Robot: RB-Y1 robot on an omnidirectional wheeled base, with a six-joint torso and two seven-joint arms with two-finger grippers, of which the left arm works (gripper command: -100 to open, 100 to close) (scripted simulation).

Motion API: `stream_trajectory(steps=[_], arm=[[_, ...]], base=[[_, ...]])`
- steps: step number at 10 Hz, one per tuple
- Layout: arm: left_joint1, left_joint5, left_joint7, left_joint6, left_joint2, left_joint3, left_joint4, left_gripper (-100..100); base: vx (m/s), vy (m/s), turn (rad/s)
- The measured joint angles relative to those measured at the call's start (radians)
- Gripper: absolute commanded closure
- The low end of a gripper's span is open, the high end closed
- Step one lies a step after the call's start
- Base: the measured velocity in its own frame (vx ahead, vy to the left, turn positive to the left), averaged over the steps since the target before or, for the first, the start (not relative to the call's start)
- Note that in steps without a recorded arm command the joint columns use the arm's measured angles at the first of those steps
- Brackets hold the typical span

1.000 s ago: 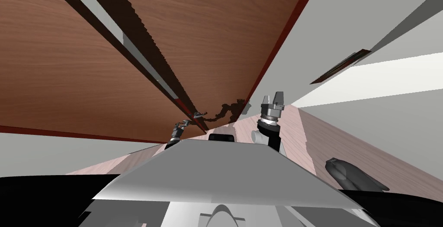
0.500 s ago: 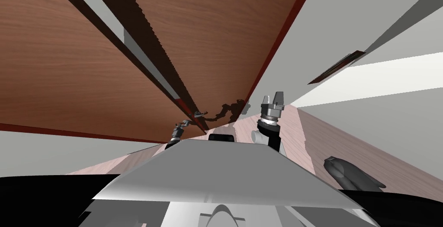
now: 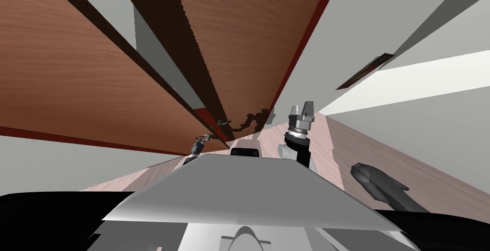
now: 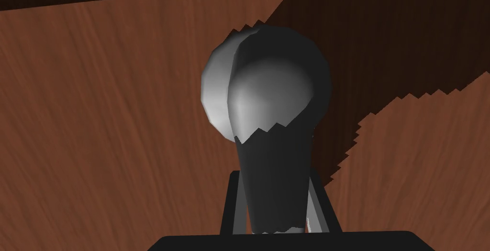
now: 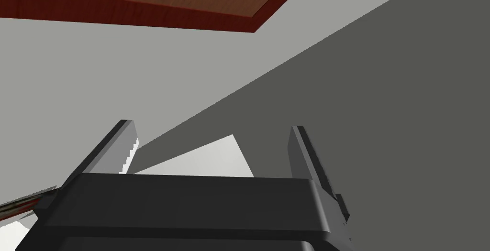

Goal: Pull the door open

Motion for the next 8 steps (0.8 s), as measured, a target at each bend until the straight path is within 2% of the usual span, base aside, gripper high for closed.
stream_trajectory(steps=[2, 3, 4, 5, 6, 8], arm=[[0.040, -0.018, 0.013, -0.028, 0.011, -0.030, -0.030, 100], [0.041, -0.028, 0.022, -0.052, 0.018, -0.045, -0.016, 100], [0.056, -0.036, 0.030, -0.063, 0.028, -0.059, -0.032, 100], [0.059, -0.038, 0.032, -0.064, 0.028, -0.062, -0.034, 100], [0.048, -0.043, 0.030, -0.052, 0.025, -0.056, -0.034, 100], [0.007, -0.056, 0.032, -0.040, 0.020, -0.046, -0.013, 100]], base=[[-0.200, 0.045, -0.065], [-0.173, 0.024, -0.083], [-0.081, 0.017, -0.012], [-0.147, 0.032, -0.102], [-0.248, 0.054, -0.176], [-0.207, 0.052, -0.123]])
